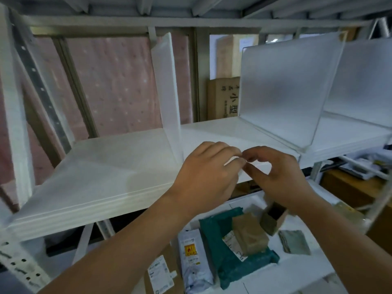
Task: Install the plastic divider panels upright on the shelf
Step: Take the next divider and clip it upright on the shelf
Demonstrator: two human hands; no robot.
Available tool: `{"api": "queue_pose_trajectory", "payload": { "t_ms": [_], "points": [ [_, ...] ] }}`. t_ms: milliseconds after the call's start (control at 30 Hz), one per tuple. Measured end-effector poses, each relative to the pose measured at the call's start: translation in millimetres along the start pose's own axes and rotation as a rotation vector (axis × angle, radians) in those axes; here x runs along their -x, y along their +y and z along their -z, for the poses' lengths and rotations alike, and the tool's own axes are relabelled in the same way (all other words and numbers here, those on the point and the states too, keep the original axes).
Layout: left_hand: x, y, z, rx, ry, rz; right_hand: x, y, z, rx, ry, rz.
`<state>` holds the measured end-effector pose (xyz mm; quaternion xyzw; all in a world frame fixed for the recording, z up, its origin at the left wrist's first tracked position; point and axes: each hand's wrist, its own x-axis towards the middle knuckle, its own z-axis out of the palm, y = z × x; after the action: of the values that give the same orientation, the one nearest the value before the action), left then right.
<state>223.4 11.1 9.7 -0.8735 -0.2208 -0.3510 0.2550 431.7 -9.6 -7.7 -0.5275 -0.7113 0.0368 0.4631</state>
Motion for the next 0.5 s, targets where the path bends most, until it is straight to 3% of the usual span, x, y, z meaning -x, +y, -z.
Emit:
{"api": "queue_pose_trajectory", "payload": {
  "t_ms": [233,500],
  "points": [
    [-56,33,-47,0.065,0.005,-0.026,24,49,61,-0.016,-0.071,-0.178],
    [-120,74,-105,0.037,-0.045,-0.029,26,112,135,0.037,-0.120,-0.224]
  ]
}}
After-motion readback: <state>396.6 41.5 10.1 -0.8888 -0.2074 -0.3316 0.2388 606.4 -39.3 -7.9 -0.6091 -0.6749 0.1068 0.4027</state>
